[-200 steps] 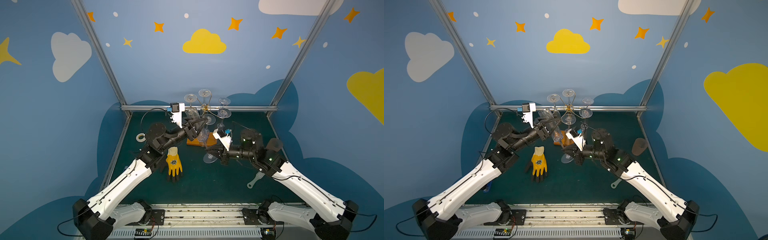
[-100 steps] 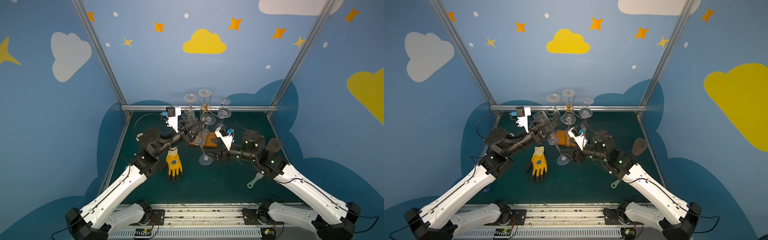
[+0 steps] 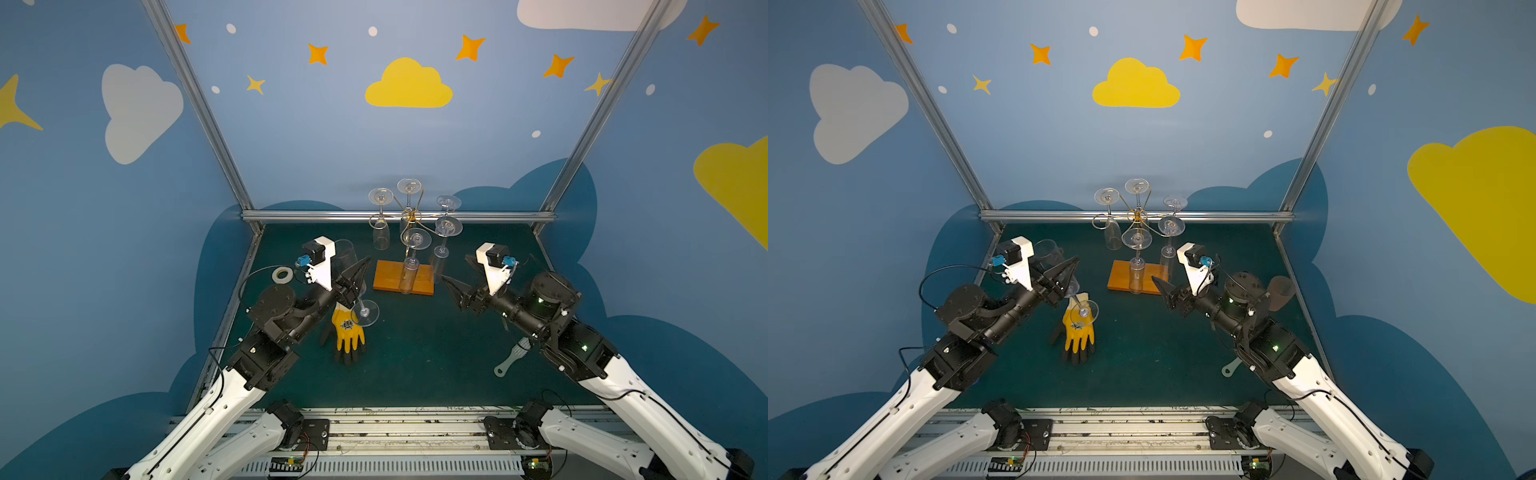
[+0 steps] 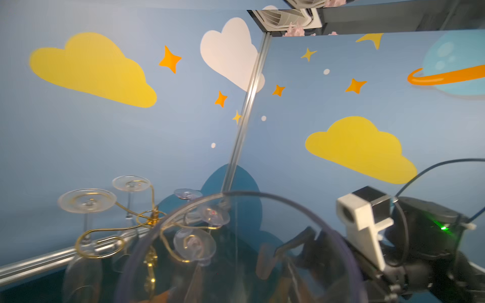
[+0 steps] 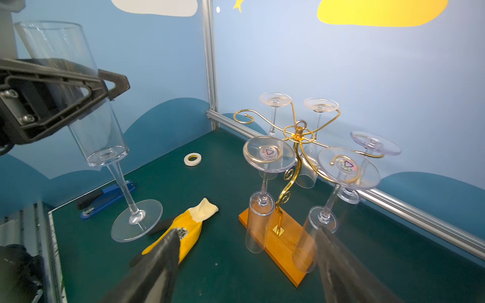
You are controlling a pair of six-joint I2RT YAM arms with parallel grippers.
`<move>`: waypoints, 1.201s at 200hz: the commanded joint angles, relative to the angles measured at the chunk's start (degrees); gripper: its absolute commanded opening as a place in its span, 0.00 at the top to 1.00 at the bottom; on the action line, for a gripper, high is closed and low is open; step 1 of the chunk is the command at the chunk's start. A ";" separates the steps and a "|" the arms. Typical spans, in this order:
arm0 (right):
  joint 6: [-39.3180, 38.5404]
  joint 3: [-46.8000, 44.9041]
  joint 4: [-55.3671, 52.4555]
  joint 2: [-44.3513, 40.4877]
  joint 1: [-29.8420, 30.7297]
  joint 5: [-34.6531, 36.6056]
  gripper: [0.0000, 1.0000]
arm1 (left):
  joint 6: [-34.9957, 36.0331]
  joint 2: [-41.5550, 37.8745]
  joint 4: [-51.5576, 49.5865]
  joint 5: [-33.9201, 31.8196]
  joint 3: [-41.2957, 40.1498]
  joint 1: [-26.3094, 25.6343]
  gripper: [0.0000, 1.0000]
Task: Take the wine glass off the wine glass rack
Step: Place the wine glass at the top-left of the table.
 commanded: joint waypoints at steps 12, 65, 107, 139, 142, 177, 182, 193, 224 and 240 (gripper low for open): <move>0.29 -0.65 -0.12 -0.51 -1.13 2.00 0.20 | 6.23 0.31 4.61 -9.23 -5.00 3.79 0.60; 0.37 0.47 0.04 2.21 -3.69 1.56 0.20 | 0.29 8.75 18.50 -2.09 -9.77 19.67 0.57; 1.01 1.51 0.40 6.00 -6.32 0.98 0.20 | 1.16 25.00 29.68 3.60 -6.09 24.99 0.57; 1.72 1.31 0.96 7.86 -8.52 1.67 0.20 | 3.67 38.94 36.28 6.20 1.81 26.08 0.56; 1.82 1.22 1.00 7.95 -8.77 1.76 0.20 | 4.00 40.21 36.81 6.30 2.64 26.12 0.56; 2.85 0.67 1.97 8.99 -11.43 2.17 0.20 | 6.38 53.45 42.14 9.21 12.11 26.39 0.56; 2.95 0.68 2.05 9.14 -11.77 2.21 0.20 | 6.57 55.03 42.80 9.41 13.17 26.47 0.56; 3.05 0.70 2.19 9.44 -12.37 2.37 0.20 | 6.95 58.25 43.92 10.08 15.78 26.56 0.56; 3.16 1.19 2.02 10.48 -13.81 2.39 0.20 | 7.20 65.71 46.40 11.16 21.55 26.92 0.56; 3.28 1.49 1.80 11.16 -14.28 2.30 0.20 | 7.25 68.49 47.82 11.49 23.12 27.00 0.56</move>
